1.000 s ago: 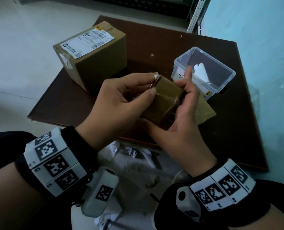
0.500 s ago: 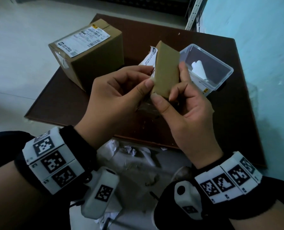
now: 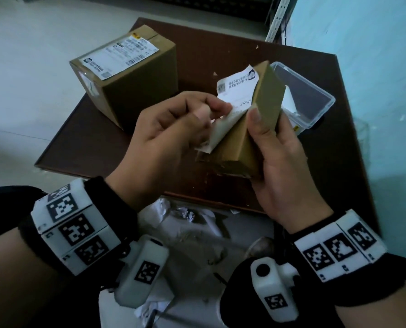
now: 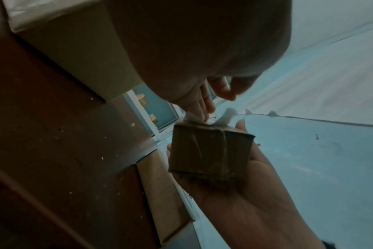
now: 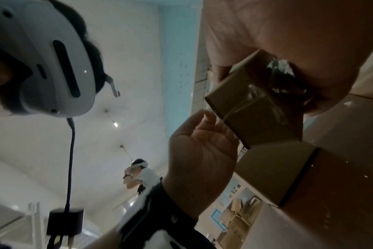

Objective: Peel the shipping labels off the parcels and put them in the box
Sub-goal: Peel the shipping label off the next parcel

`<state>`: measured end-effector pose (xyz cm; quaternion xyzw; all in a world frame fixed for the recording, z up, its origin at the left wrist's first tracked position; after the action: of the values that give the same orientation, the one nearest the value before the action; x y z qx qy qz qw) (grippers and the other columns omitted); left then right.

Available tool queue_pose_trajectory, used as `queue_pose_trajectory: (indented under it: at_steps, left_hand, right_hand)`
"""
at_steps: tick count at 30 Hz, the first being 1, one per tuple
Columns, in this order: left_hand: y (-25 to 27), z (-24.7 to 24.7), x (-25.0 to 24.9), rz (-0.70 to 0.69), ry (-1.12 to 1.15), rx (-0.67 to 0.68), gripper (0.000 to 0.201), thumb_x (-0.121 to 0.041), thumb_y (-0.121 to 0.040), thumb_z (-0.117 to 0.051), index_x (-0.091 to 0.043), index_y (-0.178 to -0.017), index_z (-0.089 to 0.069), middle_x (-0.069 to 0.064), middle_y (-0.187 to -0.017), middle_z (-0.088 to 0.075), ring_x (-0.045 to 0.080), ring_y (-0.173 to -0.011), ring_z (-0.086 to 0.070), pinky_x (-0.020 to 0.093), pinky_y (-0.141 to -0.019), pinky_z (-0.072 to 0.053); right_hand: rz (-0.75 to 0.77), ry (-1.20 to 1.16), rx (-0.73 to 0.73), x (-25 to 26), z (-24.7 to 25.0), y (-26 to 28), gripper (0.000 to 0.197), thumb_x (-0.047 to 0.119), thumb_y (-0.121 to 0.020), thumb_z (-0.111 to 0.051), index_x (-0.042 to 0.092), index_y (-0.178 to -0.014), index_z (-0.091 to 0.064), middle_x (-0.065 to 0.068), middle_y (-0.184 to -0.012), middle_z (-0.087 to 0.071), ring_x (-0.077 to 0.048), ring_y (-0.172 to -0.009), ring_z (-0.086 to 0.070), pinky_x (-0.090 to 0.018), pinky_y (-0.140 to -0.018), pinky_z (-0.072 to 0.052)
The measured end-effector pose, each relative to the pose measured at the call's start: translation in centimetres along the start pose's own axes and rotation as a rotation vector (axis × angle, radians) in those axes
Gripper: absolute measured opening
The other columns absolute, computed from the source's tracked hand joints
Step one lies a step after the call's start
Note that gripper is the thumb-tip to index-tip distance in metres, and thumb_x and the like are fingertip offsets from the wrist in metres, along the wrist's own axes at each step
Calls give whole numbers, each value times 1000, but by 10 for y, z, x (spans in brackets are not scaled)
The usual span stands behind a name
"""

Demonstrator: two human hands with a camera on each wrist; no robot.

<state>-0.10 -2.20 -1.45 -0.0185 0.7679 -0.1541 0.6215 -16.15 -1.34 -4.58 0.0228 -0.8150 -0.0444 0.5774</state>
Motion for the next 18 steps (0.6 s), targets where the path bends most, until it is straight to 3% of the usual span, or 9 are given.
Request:
queue_pose_trajectory:
  at_steps: [2,4,5,8,11,14,18]
  left_hand:
    - [0,1,0,25,-16,-71,20,-24,-103,-62,-16,-95,-79,39,-111,-65,46,-100,-64,55,-86,-52]
    - [2,2,0,22,-118,-107,29,-23,-94,-76,1,-111,-74,24,-110,-75,28,-100,-73,36,-85,-58]
    - [2,1,0,11,-161,-96,35,-20,-91,-78,4,-115,-72,20,-111,-76,25,-102,-75,33,-86,-59]
    - [1,0,-2,-73,-373,-27,22,-15,-93,-78,0,-109,-76,12,-116,-74,26,-105,-73,42,-92,-62]
    - [1,2,-2,-88,-459,-6,12,-15,-97,-74,-4,-101,-77,6,-116,-74,17,-108,-72,39,-93,-61]
    - [1,2,2,-24,-367,-3,8,-11,-100,-67,-6,-97,-73,6,-116,-74,18,-109,-72,34,-90,-61]
    - [-1,9,8,83,-55,-104,12,-17,-96,-65,-10,-102,-72,10,-116,-76,25,-105,-72,40,-86,-61]
  right_hand:
    - [34,68,0,1,-2,1,86,62,-84,-79,27,-156,-48,-4,-142,-70,-26,-131,-68,-57,-114,-52]
    - [87,115,3,1,-4,3,93,68,-83,-73,33,-162,-39,0,-143,-68,-23,-131,-68,-55,-112,-54]
    - [109,125,2,2,-4,4,91,65,-86,-70,34,-165,-34,1,-144,-68,-23,-131,-69,-55,-110,-55]
    - [122,147,-16,1,0,4,89,61,-88,-66,38,-166,-30,8,-137,-71,-19,-126,-71,-52,-105,-59]
    - [115,152,-39,1,4,3,82,57,-89,-65,36,-162,-36,14,-120,-77,-15,-117,-75,-46,-101,-61]
    - [111,86,-79,4,7,5,78,52,-87,-69,32,-158,-42,9,-120,-78,-19,-116,-76,-45,-98,-63]
    - [51,-40,-117,8,10,8,74,50,-86,-69,31,-154,-48,-4,-130,-75,-24,-116,-76,-46,-93,-65]
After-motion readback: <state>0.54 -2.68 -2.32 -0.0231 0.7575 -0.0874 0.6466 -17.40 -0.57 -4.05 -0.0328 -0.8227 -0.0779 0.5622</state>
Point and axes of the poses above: each hand's wrist, its own y-axis away from the middle knuckle, its own z-axis out of the back of the hand, x = y × z, the point moved 9 cm from there along -y, towards the middle knuckle
